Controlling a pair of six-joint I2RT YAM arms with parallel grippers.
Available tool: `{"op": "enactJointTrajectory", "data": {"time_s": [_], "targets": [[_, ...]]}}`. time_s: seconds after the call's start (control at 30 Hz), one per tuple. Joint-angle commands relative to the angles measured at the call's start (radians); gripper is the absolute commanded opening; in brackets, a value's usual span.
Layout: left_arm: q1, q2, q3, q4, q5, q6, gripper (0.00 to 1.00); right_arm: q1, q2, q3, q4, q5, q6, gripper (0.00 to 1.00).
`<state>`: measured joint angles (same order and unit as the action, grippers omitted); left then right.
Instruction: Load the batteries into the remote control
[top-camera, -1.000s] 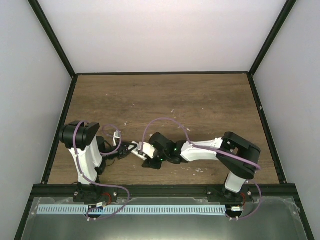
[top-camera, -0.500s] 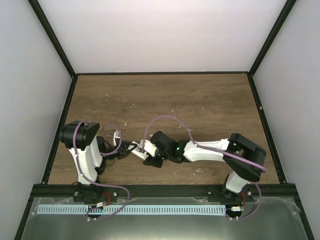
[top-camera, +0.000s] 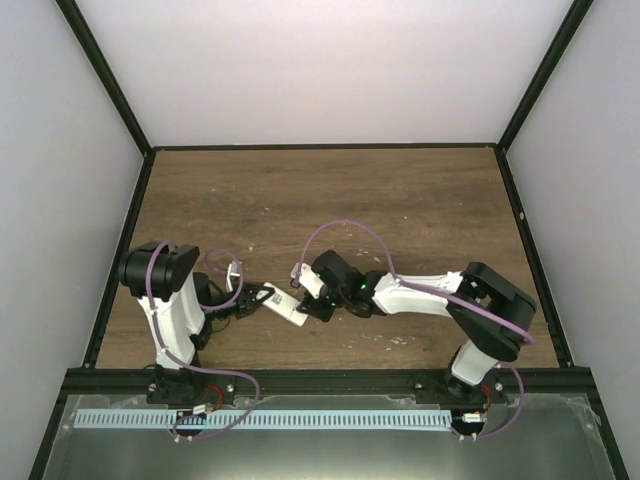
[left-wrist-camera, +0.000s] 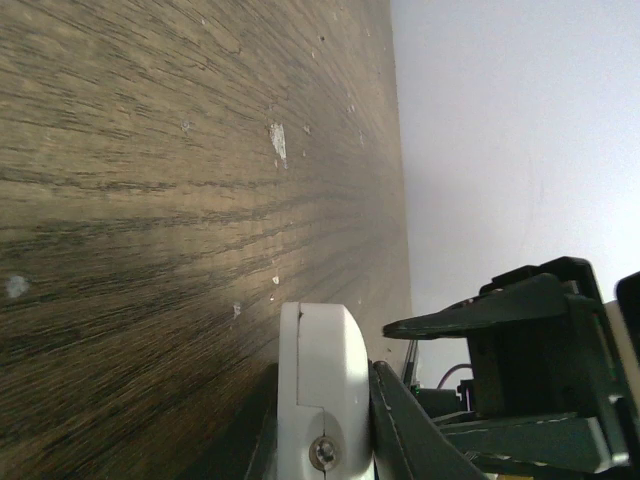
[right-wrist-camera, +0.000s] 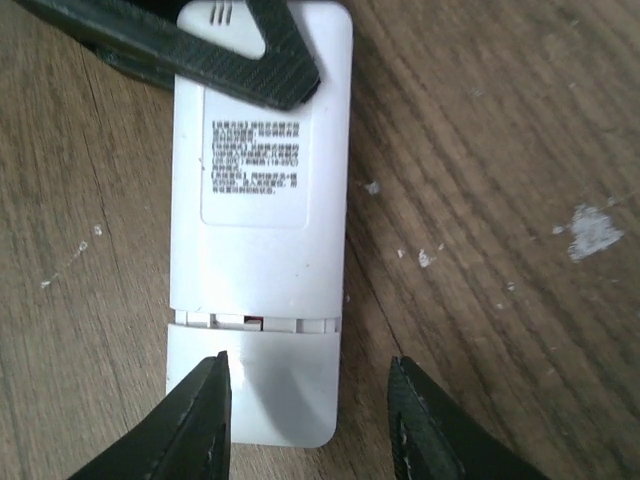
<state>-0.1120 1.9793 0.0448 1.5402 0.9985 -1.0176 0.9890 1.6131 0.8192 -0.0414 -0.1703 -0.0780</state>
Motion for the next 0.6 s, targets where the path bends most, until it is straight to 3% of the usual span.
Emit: {"op": "enactJointTrajectory", "data": {"time_s": [0.0,0.57], "targets": [[-0.003,0.0,-0.006,0.063,-0.044,0.045,0.0,0.001,0.047,0.011,-0.008,-0.004,0.004,0.35],[-0.003,-0.002,-0.005,0.063,-0.037,0.047,0.0,-0.012,0.176,0.02,0.04,-0.083,-0.003,0.27]]}}
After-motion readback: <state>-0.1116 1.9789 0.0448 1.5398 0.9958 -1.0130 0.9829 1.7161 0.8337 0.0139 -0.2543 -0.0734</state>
